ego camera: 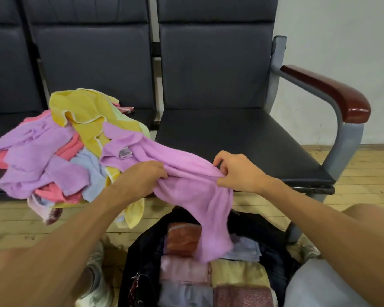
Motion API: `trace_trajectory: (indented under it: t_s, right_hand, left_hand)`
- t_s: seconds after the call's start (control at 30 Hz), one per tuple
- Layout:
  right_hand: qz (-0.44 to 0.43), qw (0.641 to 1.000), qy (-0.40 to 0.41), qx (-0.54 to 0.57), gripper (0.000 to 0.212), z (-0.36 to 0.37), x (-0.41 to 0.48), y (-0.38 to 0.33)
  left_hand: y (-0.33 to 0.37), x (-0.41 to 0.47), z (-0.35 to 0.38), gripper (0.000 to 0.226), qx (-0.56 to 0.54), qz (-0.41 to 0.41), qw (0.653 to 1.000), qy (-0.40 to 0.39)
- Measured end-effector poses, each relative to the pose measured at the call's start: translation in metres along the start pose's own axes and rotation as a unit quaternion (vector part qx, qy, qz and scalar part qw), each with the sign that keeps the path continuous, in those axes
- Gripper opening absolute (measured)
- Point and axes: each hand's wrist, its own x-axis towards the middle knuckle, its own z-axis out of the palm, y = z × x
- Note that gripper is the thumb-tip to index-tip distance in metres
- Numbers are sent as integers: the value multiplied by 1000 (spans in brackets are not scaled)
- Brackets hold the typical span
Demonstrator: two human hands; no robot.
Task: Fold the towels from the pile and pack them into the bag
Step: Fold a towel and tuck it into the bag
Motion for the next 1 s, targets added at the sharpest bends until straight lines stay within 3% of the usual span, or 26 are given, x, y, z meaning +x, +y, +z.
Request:
trace_trajectory:
  t_s: [0.13, 0.23, 0.33, 0.4, 0.47, 0.57, 0.7, 0.77, 0.9, 1.0]
  right_hand:
    - [82, 996, 6, 38, 15, -4, 1, 4]
    - [124, 975, 13, 183, 16, -12, 3, -2]
    - [132, 933, 48, 333, 13, -23, -2, -11]
    - [154, 887, 68, 429, 31, -32, -6, -15]
    - [156, 848, 69, 501, 35, -38, -12, -16]
    - [151, 806, 83, 566, 21, -45, -20, -16]
    - [179, 740, 105, 640, 25, -44, -24, -15]
    - [196, 727, 102, 650, 29, -42, -25, -14]
    - [237, 748, 131, 606, 15, -41, -24, -2]
    - [269, 763, 135, 572, 27, -43, -25, 9]
  left_hand:
    - [6, 0, -1, 15, 55, -2, 998, 35]
    - [23, 0, -18, 11, 45, -24, 988, 143]
    - [37, -7, -35, 15, -1, -110, 974, 200]
    - [37, -12, -37, 19, -62, -179, 962, 199]
    - [36, -16, -40, 16, -157, -223, 942, 193]
    - [41, -14, -43, 16, -365, -262, 870, 201]
    - [59, -9, -49, 20, -626, -278, 706, 182]
    - [62, -8, -48, 22, -700, -265, 642, 163]
    - [58, -7, -47, 21, -724, -319, 585, 180]
    - [57, -7, -46, 16, -682, -393, 586, 194]
